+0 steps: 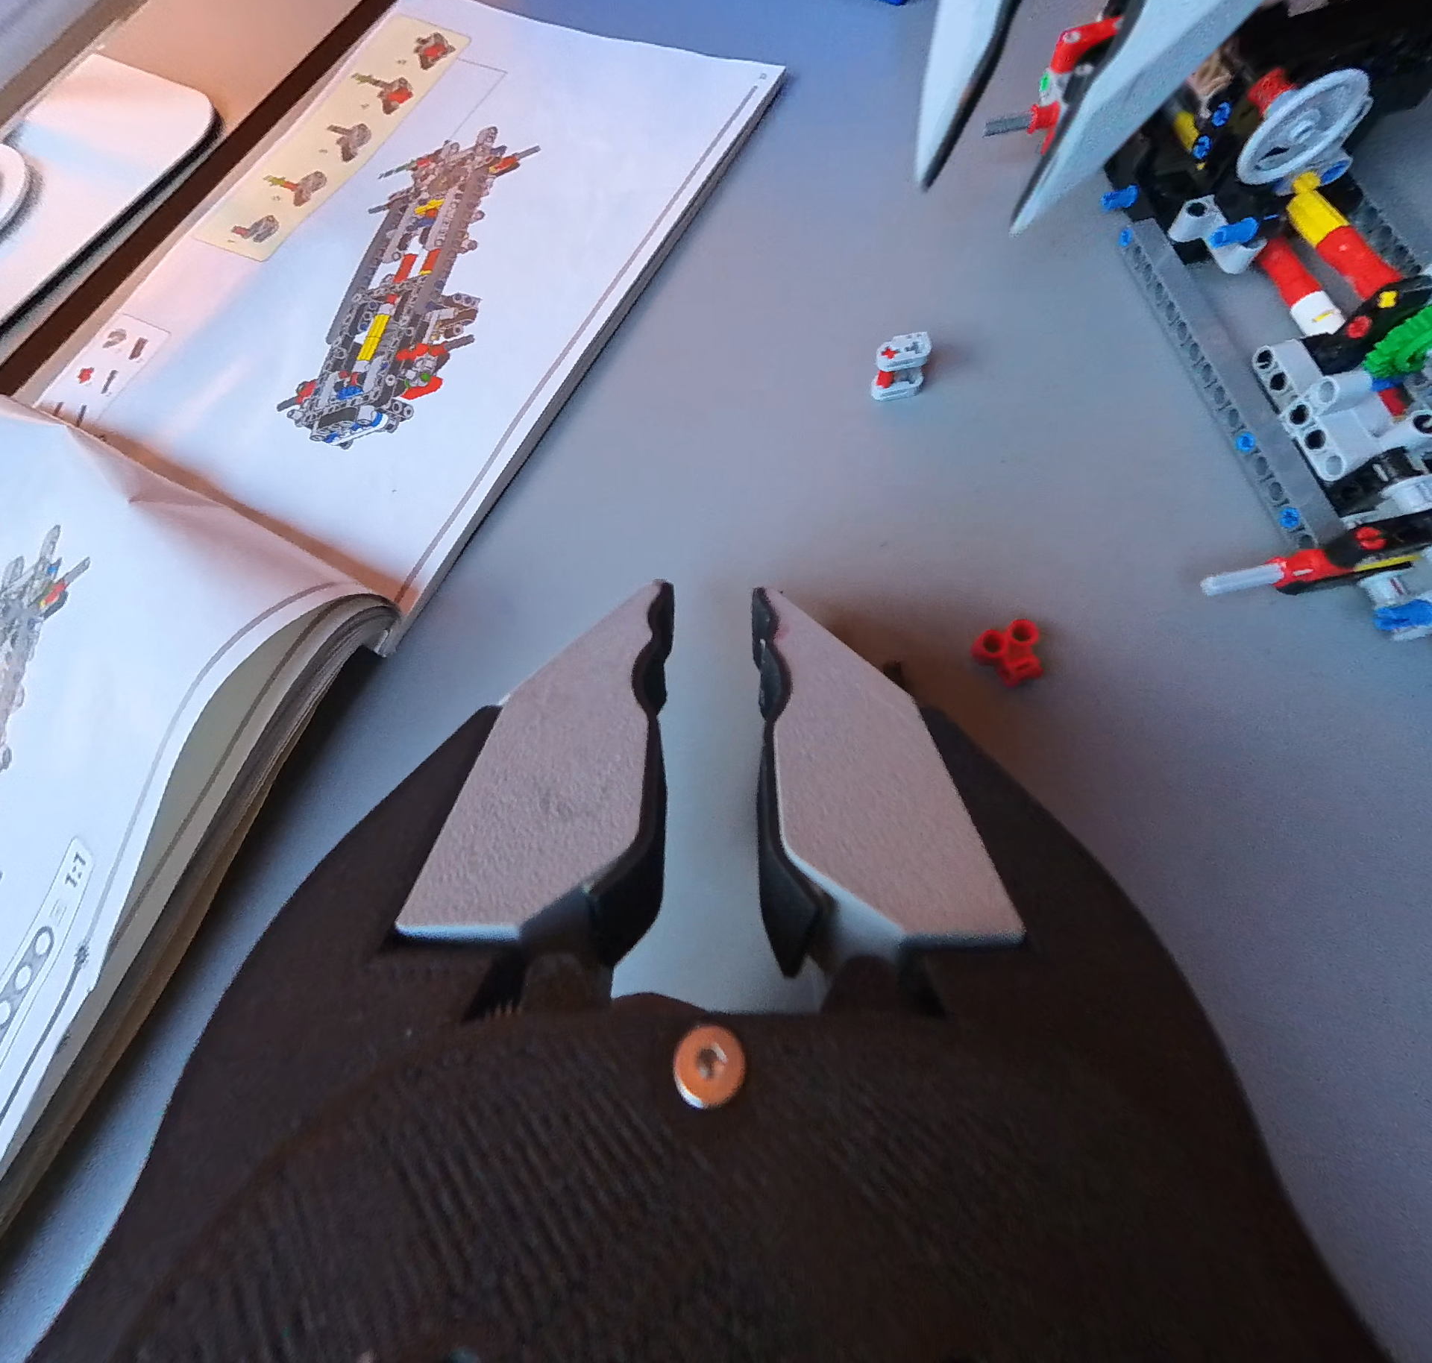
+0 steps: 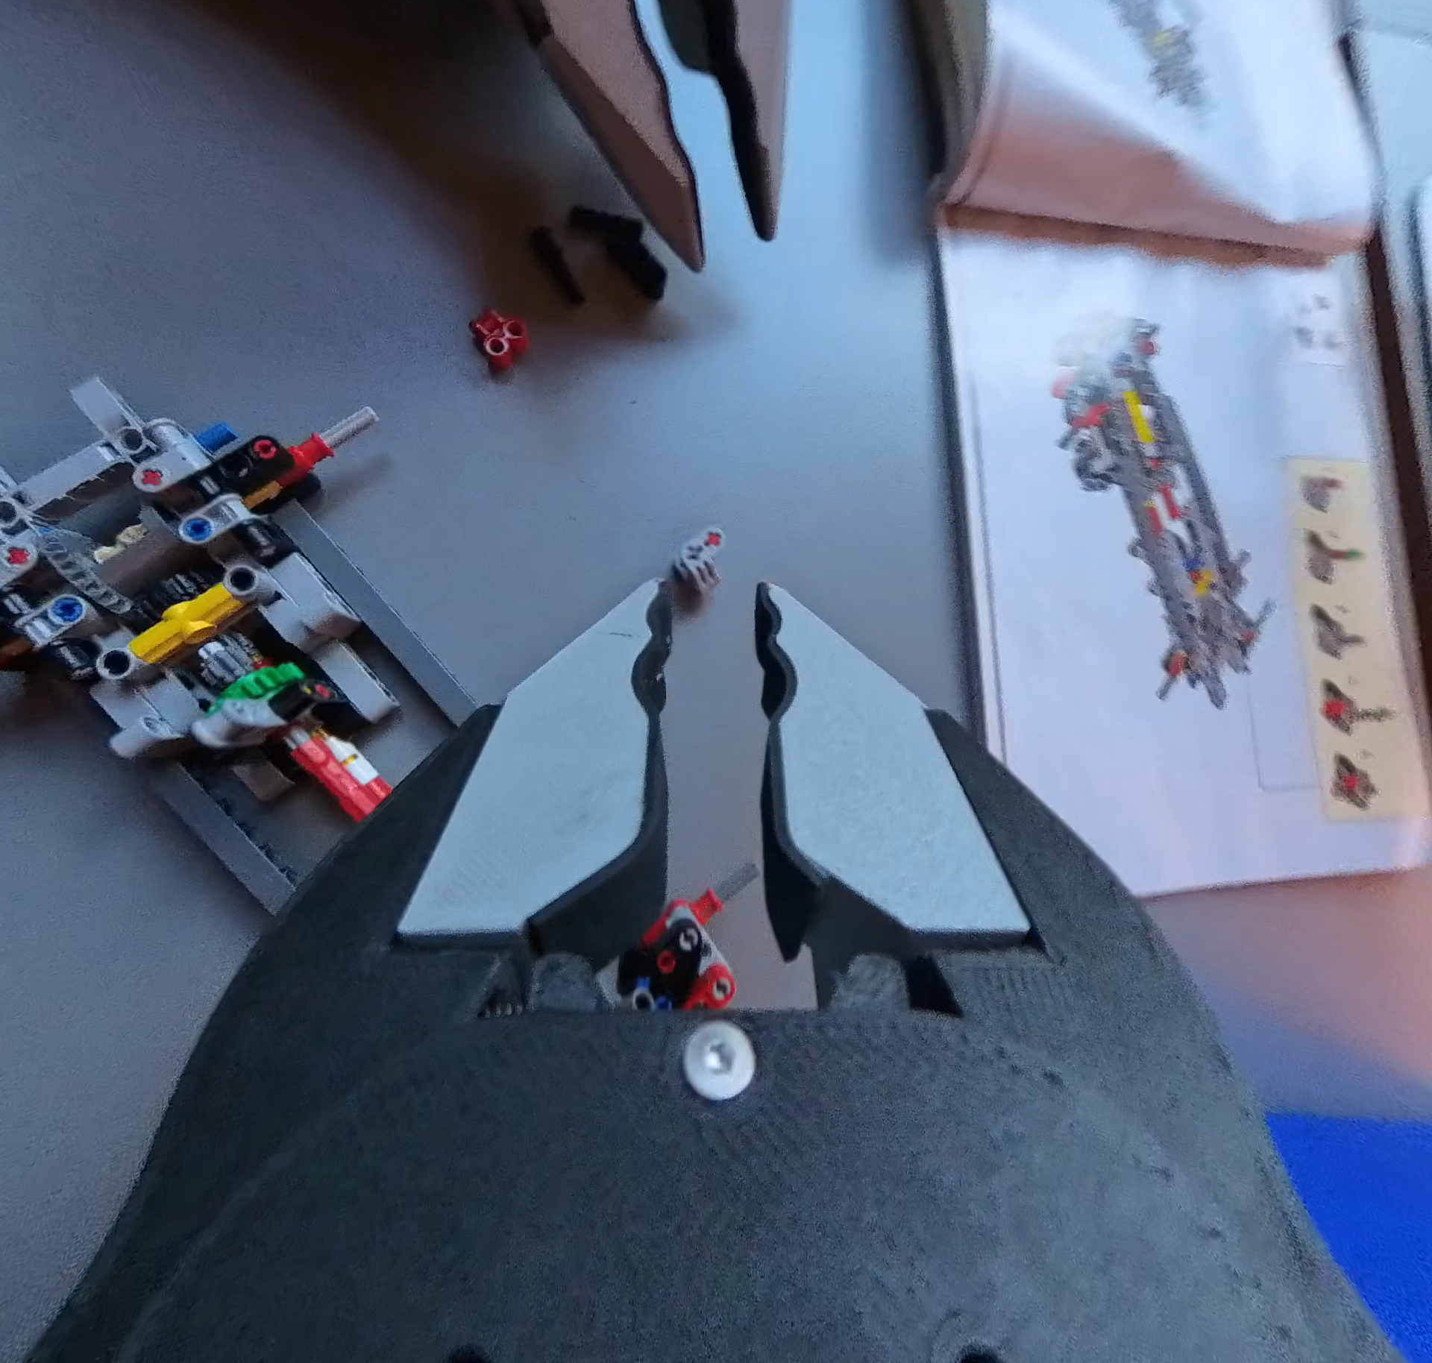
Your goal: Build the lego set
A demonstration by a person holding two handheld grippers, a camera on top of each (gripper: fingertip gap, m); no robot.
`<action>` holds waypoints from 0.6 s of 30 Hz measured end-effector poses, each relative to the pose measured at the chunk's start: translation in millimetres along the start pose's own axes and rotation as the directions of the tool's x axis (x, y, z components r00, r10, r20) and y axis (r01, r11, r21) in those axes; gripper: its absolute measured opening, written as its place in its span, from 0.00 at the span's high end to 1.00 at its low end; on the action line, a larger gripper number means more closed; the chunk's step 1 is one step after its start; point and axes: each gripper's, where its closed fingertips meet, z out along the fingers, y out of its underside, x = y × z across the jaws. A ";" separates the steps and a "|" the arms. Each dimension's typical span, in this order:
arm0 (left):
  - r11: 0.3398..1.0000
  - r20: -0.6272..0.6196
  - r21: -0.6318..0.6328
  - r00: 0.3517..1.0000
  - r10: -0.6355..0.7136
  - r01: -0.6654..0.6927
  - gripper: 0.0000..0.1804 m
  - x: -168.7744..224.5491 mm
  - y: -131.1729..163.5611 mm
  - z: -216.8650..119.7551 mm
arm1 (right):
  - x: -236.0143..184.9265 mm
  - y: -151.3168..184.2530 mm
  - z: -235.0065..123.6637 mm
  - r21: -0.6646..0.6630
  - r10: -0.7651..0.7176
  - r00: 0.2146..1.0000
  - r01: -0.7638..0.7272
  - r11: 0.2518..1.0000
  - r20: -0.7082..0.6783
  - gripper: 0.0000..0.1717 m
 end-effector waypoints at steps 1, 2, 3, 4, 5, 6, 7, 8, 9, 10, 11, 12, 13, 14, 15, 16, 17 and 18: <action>1.000 -0.005 -0.002 1.000 0.002 -0.002 0.90 1.7 -0.2 0.6 | -2.2 -1.1 7.1 -0.034 -0.014 0.999 0.015 0.999 0.029 0.88; 1.000 -0.011 -0.002 1.000 0.006 -0.006 0.90 3.8 -0.9 1.0 | -3.0 -1.4 13.9 -0.065 -0.027 0.998 0.030 0.997 0.049 0.86; 1.000 -0.017 -0.002 1.000 0.013 -0.013 0.90 6.3 -1.8 1.4 | -3.4 -0.1 20.1 -0.100 -0.039 0.997 0.045 0.994 0.065 0.85; 1.000 -0.020 -0.002 1.000 0.022 -0.022 0.90 8.6 -2.8 1.7 | -3.4 3.0 25.9 -0.140 -0.050 0.996 0.061 0.988 0.077 0.84; 0.999 -0.022 -0.003 0.999 0.033 -0.033 0.90 11.0 -3.9 1.9 | -2.9 6.9 30.9 -0.178 -0.062 0.995 0.076 0.981 0.083 0.85; 0.999 -0.026 -0.002 0.999 0.044 -0.044 0.90 13.6 -5.1 2.1 | -3.4 11.0 35.1 -0.209 -0.071 0.993 0.089 0.974 0.093 0.86; 0.998 -0.030 -0.001 0.998 0.056 -0.056 0.90 16.4 -6.5 2.2 | -4.7 15.9 38.0 -0.239 -0.076 0.991 0.100 0.966 0.107 0.92; 0.998 -0.033 0.000 0.997 0.067 -0.067 0.90 19.1 -7.7 2.3 | -4.3 19.9 40.0 -0.266 -0.081 0.991 0.107 0.958 0.108 0.96; 0.997 -0.035 0.000 0.996 0.078 -0.078 0.90 21.2 -8.6 2.5 | -2.0 19.7 41.1 -0.267 -0.088 0.992 0.110 0.957 0.093 0.96; 0.996 -0.037 0.000 0.995 0.088 -0.088 0.90 23.1 -9.1 2.8 | -0.2 17.0 41.1 -0.251 -0.091 0.993 0.108 0.962 0.078 0.96; 0.995 -0.040 0.000 0.994 0.097 -0.097 0.90 24.9 -9.6 3.0 | 0.7 12.9 39.7 -0.227 -0.080 0.994 0.093 0.969 0.069 0.96; 0.994 -0.044 0.001 0.993 0.105 -0.105 0.89 26.4 -10.1 2.9 | 1.8 7.7 37.2 -0.199 -0.050 0.997 0.062 0.978 0.066 0.97; 0.994 -0.046 0.005 0.993 0.112 -0.111 0.89 27.5 -11.0 2.6 | 2.3 1.5 34.0 -0.165 -0.006 0.997 0.017 0.986 0.071 0.96; 0.993 -0.046 0.014 0.992 0.117 -0.117 0.88 28.1 -12.8 1.8 | 1.9 -6.4 30.0 -0.122 0.045 0.995 -0.034 0.992 0.088 0.97; 0.992 -0.047 0.029 0.991 0.123 -0.121 0.87 28.7 -15.4 0.3 | -0.5 -15.6 25.2 -0.073 0.096 0.988 -0.087 0.994 0.125 0.97; 0.991 -0.053 0.052 0.991 0.127 -0.124 0.86 30.1 -19.3 -1.8 | -4.9 -26.2 19.7 -0.021 0.141 0.974 -0.140 0.990 0.180 0.96; 0.989 -0.063 0.085 0.990 0.126 -0.121 0.85 31.8 -24.4 -4.7 | -11.3 -37.2 13.3 0.027 0.180 0.951 -0.193 0.981 0.253 0.97; 0.985 -0.079 0.127 0.989 0.124 -0.113 0.83 34.3 -30.7 -8.4 | -18.6 -47.9 6.5 0.066 0.209 0.918 -0.244 0.967 0.337 0.97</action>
